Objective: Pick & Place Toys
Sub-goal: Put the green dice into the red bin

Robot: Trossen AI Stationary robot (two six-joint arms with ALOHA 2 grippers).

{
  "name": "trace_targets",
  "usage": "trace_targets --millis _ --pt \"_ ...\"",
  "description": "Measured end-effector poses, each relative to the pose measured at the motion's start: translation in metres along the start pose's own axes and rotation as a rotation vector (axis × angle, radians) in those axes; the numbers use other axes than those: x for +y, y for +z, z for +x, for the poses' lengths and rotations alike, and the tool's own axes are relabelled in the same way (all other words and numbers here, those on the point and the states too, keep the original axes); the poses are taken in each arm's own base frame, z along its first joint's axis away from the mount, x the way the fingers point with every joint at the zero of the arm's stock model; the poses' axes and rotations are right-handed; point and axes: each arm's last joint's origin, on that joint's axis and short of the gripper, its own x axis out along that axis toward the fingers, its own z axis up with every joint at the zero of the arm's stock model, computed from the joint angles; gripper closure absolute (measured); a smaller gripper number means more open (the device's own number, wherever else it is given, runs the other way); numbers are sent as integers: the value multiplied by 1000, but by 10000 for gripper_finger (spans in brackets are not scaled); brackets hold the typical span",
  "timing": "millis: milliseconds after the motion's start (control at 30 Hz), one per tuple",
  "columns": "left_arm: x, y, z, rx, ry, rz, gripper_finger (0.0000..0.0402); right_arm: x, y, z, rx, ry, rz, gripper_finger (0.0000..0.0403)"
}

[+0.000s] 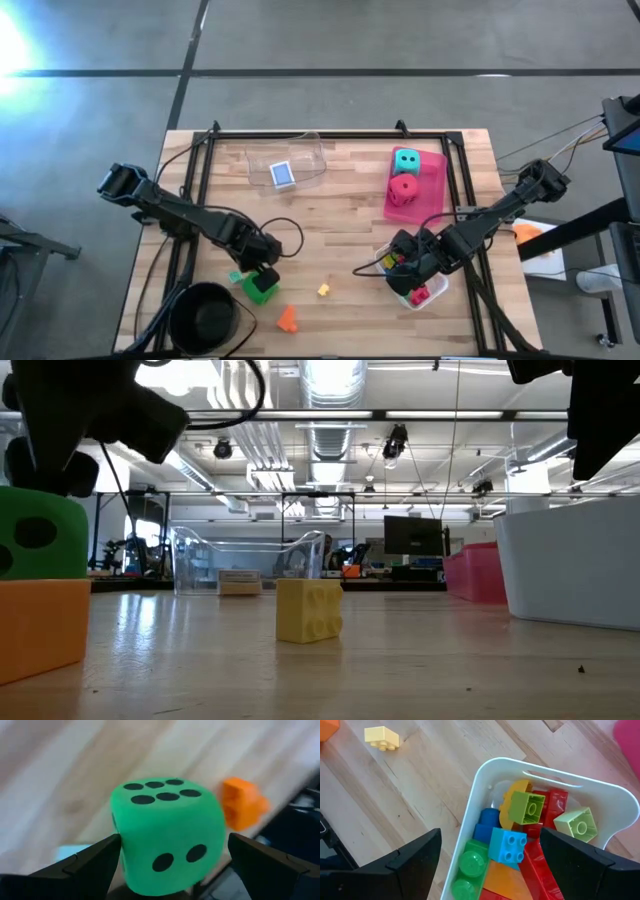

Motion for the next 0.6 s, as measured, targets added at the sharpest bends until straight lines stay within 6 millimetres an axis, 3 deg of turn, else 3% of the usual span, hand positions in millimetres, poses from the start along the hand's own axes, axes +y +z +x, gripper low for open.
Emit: trace_targets --millis 133,300,600 --pt "-2 1 8 25 -98 30 30 0 0 0 2 2 0 71" --pt "10 -2 19 58 -82 11 30 1 0 0 6 5 -4 71" --pt "12 -6 32 54 -186 171 30 5 3 -6 -1 28 -22 71"
